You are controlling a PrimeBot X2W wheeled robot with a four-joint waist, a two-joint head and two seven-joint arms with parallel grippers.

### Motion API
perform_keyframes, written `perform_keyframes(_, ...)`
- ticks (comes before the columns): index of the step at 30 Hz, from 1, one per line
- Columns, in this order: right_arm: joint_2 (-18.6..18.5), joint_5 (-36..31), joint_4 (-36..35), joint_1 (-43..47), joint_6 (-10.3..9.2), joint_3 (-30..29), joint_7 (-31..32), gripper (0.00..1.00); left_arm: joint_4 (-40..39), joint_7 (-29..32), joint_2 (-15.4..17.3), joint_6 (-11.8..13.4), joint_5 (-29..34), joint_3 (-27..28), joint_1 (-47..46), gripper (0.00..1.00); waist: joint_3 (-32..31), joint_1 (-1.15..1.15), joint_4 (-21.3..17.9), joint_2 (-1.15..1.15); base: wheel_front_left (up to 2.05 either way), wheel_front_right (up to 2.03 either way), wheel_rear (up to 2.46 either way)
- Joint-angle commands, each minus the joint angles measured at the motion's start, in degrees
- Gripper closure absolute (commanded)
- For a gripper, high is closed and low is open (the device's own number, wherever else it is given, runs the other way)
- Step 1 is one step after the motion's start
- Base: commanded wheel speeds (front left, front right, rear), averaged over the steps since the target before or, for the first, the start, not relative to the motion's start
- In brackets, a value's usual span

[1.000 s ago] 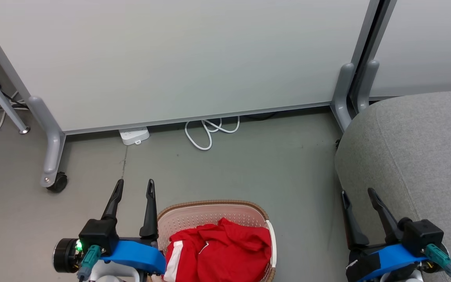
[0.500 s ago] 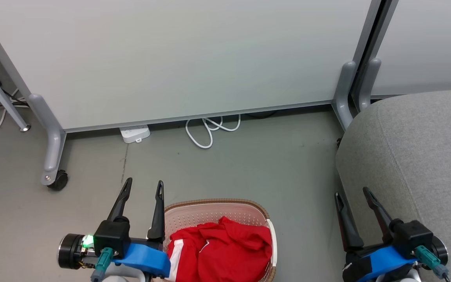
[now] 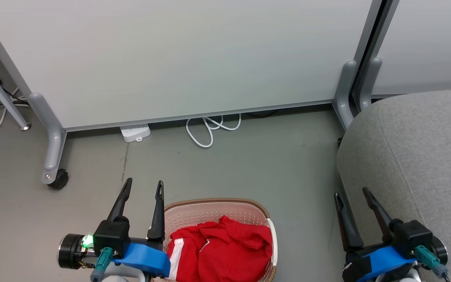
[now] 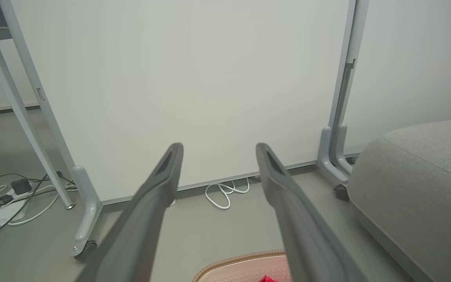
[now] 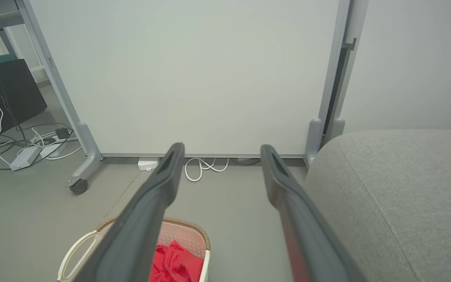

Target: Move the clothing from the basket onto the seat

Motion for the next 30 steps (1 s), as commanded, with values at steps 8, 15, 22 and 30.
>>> perform_keyframes(8,-0.31,-0.39,-0.37,-1.89,0.03,0.48,-0.32,0.0,2.28,-0.29,0.29,-2.49,1.93,-1.77,-4.27,0.0,2.21,0.0,-0.88,0.0,0.0,0.0,0.0)
perform_keyframes(15,-0.3,-0.16,-0.83,-3.98,0.03,0.44,-0.27,0.0,7.48,-0.28,2.28,-4.64,4.12,-5.44,-11.23,0.0,6.71,0.0,-2.93,0.0,0.0,0.0,0.0)
perform_keyframes(22,-0.28,0.36,-1.74,-7.15,0.03,0.52,-0.27,0.0,14.59,-0.25,5.27,-5.47,5.01,-10.43,-18.43,0.0,13.25,0.0,-5.85,0.0,0.0,0.0,0.0)
perform_keyframes(30,-0.26,1.17,-2.98,-11.37,0.03,1.02,-0.27,0.0,24.22,-0.25,8.49,-5.63,4.25,-18.51,-26.33,0.0,21.54,0.0,-8.95,0.0,0.0,0.0,0.0)
